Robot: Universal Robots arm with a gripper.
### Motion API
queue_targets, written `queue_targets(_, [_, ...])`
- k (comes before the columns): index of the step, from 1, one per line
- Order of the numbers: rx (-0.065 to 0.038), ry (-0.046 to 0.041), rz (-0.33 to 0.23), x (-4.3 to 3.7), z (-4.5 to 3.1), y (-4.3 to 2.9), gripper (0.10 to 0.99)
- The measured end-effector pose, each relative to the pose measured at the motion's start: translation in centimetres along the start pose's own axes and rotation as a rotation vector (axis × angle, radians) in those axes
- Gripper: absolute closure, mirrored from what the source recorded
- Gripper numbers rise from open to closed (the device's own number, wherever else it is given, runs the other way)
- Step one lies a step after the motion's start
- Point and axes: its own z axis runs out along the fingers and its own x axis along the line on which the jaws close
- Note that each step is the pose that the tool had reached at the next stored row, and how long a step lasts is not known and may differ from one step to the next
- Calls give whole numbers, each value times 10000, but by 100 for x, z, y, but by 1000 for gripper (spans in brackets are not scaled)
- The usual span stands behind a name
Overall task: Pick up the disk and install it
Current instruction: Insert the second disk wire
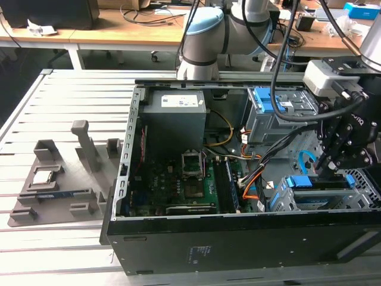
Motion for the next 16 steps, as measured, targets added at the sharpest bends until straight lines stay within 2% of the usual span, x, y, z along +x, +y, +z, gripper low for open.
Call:
queue_targets(7, [23, 0, -360, -45, 70, -47, 922])
queue_targets(16, [28, 52, -430, -20, 78, -47, 922])
